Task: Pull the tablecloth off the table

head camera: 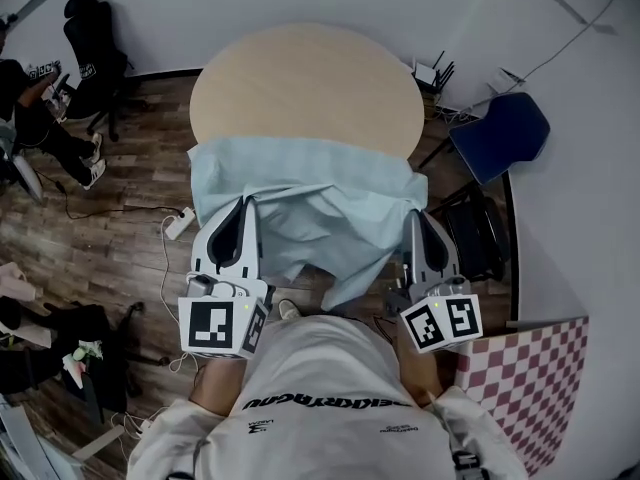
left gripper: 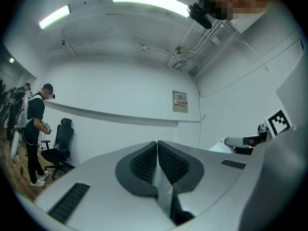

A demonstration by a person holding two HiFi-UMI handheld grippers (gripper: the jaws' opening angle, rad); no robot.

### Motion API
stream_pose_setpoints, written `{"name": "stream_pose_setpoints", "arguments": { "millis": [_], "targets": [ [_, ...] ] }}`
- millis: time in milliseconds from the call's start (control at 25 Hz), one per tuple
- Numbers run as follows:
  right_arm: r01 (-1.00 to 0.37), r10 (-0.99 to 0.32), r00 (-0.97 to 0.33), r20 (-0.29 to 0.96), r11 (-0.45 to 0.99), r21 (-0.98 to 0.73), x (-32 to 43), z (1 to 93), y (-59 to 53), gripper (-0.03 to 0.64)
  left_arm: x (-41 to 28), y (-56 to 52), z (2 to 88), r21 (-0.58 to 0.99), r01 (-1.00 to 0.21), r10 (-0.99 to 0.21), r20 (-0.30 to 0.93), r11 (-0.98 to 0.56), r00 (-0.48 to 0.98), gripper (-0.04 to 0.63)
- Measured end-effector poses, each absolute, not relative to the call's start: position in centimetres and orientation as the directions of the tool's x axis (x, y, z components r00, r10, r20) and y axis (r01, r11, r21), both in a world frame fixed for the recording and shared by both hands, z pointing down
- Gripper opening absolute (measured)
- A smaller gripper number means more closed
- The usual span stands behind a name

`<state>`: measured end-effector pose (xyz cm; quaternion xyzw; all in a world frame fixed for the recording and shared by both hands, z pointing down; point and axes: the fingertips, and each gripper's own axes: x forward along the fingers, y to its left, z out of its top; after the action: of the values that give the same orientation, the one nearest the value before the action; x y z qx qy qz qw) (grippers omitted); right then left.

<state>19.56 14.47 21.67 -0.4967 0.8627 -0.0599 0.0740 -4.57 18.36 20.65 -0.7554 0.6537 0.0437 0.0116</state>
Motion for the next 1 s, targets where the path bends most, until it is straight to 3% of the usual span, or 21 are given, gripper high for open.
{"name": "stream_pose_setpoints", "arguments": {
  "millis": [1000],
  "targets": [
    [-0.826,-0.839,-0.522,-0.152,0.542,-0.154,24.4,17.0,18.1,0.037,-0.1,24.5,15.0,0.021,-0.997,-0.981,-0.181,-0.078,0.073,0.017]
  ]
}}
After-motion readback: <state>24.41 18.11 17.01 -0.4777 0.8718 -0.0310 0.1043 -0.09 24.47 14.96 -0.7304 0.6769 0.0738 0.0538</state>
